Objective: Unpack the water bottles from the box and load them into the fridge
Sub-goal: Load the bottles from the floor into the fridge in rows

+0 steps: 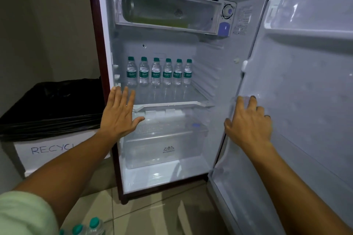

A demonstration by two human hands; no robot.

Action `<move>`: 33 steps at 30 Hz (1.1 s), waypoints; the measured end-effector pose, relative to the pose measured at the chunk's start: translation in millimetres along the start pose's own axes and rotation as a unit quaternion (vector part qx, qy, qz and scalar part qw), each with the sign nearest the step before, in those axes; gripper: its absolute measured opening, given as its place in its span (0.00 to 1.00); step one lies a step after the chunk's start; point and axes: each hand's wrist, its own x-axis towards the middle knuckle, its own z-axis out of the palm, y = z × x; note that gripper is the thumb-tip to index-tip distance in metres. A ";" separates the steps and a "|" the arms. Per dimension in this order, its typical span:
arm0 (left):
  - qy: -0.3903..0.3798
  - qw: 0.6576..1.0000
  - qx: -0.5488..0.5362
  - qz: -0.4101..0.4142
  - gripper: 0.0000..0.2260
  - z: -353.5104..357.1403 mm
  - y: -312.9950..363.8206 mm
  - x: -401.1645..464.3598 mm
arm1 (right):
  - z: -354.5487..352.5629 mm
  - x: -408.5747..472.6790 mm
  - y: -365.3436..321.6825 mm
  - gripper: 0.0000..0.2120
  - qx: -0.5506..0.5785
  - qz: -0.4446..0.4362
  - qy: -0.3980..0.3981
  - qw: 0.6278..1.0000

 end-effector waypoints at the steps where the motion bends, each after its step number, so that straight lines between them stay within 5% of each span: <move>1: -0.005 1.000 -0.005 -0.019 0.45 -2.4 5.9 1.4 | 4.3 3.4 -1.4 0.37 0.004 -0.006 -0.006 1.000; 18: -0.122 0.979 0.048 -0.157 0.45 -21.4 48.5 17.8 | 35.0 5.7 53.9 0.34 0.004 -0.053 0.055 0.997; 33: -0.244 0.939 -0.204 -0.131 0.43 29.3 63.3 67.2 | 49.1 11.7 56.8 0.31 0.017 -0.091 0.068 0.993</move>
